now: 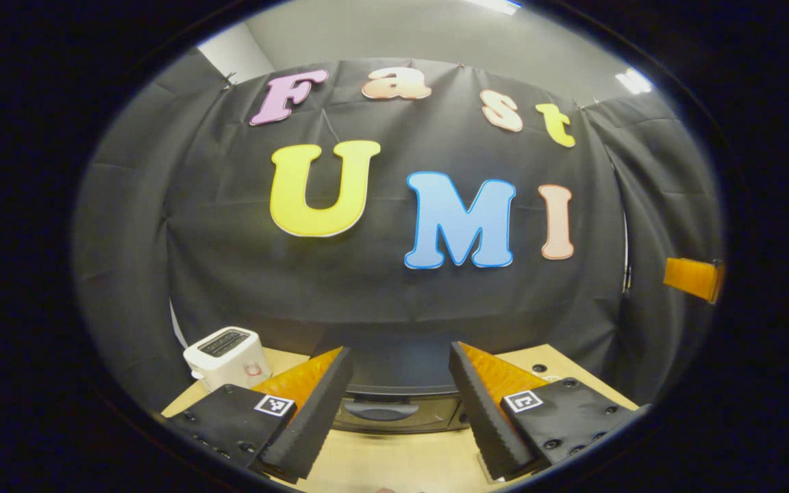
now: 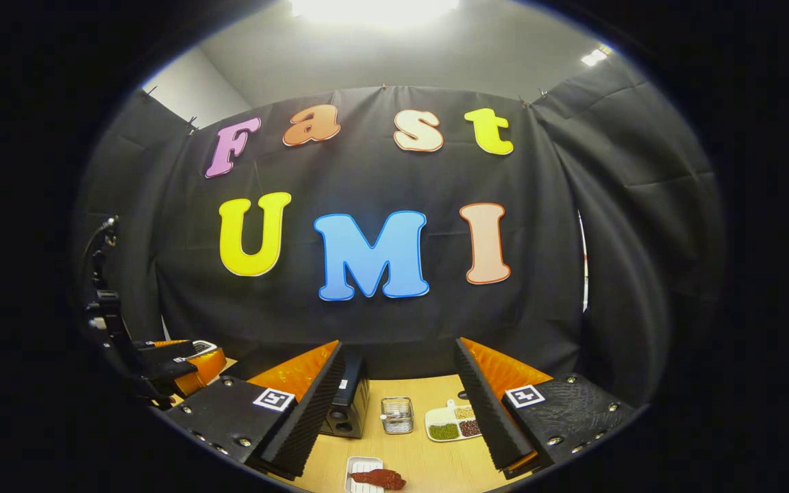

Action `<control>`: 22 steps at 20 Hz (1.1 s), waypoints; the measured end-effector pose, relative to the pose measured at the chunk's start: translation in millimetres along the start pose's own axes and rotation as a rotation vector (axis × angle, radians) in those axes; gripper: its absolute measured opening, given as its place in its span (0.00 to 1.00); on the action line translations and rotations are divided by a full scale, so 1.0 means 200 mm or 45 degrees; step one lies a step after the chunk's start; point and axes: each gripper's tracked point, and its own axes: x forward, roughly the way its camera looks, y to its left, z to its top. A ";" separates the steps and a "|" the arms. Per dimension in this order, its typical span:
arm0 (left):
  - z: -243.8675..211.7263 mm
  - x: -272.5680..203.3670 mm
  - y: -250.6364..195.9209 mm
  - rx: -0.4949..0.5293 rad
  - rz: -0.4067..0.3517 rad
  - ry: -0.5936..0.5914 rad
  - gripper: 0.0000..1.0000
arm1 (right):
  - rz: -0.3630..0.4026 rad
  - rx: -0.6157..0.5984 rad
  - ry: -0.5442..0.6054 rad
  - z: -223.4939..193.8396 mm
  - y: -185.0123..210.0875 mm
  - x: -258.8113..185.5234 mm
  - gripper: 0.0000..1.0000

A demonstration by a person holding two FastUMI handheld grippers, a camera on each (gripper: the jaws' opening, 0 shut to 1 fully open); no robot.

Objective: Open the electric oven with the left hand, put the food in, and close the electric oven.

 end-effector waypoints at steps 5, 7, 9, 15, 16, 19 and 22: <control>-0.23 0.20 0.04 0.046 -0.001 0.096 0.99 | -0.032 -0.003 0.047 -0.07 -0.04 0.00 0.96; -0.32 0.29 0.02 0.064 -0.021 0.128 0.92 | -0.043 -0.002 0.070 -0.11 -0.05 0.01 0.96; -0.40 0.37 0.02 0.075 -0.040 0.166 0.95 | -0.050 -0.007 0.091 -0.14 -0.06 0.02 0.96; -0.62 0.55 0.07 0.095 -0.020 0.267 1.00 | -0.060 -0.011 0.127 -0.19 -0.08 0.08 0.96; -0.65 0.58 0.08 0.102 -0.015 0.286 0.96 | -0.060 -0.012 0.132 -0.20 -0.07 0.09 0.96; -0.76 0.63 0.09 0.113 -0.016 0.341 0.99 | -0.061 -0.015 0.145 -0.22 -0.07 0.10 0.96; -0.80 0.63 0.10 0.131 -0.008 0.346 0.96 | -0.062 -0.009 0.157 -0.24 -0.07 0.11 0.96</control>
